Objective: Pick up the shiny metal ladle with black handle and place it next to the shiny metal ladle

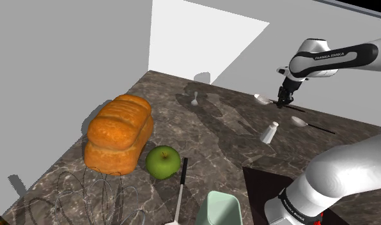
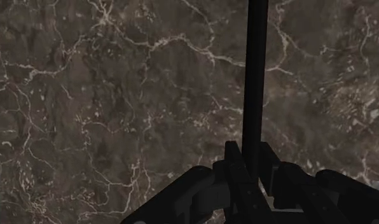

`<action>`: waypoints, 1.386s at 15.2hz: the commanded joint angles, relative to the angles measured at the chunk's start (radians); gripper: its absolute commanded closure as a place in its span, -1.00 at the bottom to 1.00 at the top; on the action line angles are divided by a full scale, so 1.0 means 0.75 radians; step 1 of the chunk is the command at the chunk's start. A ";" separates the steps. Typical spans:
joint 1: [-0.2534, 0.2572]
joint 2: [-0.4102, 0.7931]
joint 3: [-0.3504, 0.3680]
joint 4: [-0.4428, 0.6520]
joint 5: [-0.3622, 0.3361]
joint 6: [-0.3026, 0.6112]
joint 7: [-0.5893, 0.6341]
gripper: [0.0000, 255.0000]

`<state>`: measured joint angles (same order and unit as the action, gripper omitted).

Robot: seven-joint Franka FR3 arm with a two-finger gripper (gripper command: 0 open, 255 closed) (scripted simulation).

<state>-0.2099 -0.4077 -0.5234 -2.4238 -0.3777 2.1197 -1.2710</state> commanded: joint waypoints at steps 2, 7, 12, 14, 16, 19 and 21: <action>-0.034 0.009 -0.077 0.026 -0.016 0.009 -0.105 1.00; -0.066 0.083 -0.224 0.110 -0.004 0.040 -0.297 1.00; -0.072 0.205 -0.387 0.228 0.070 0.074 -0.515 1.00; -0.066 0.270 -0.459 0.285 0.124 0.088 -0.615 1.00; -0.061 0.350 -0.532 0.347 0.200 0.100 -0.726 1.00; -0.066 0.504 -0.635 0.452 0.366 0.109 -0.922 1.00; -0.104 0.630 -0.675 0.532 0.511 0.102 -1.070 1.00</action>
<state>-0.2744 0.0207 -1.0132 -2.0463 -0.0473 2.1918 -2.0158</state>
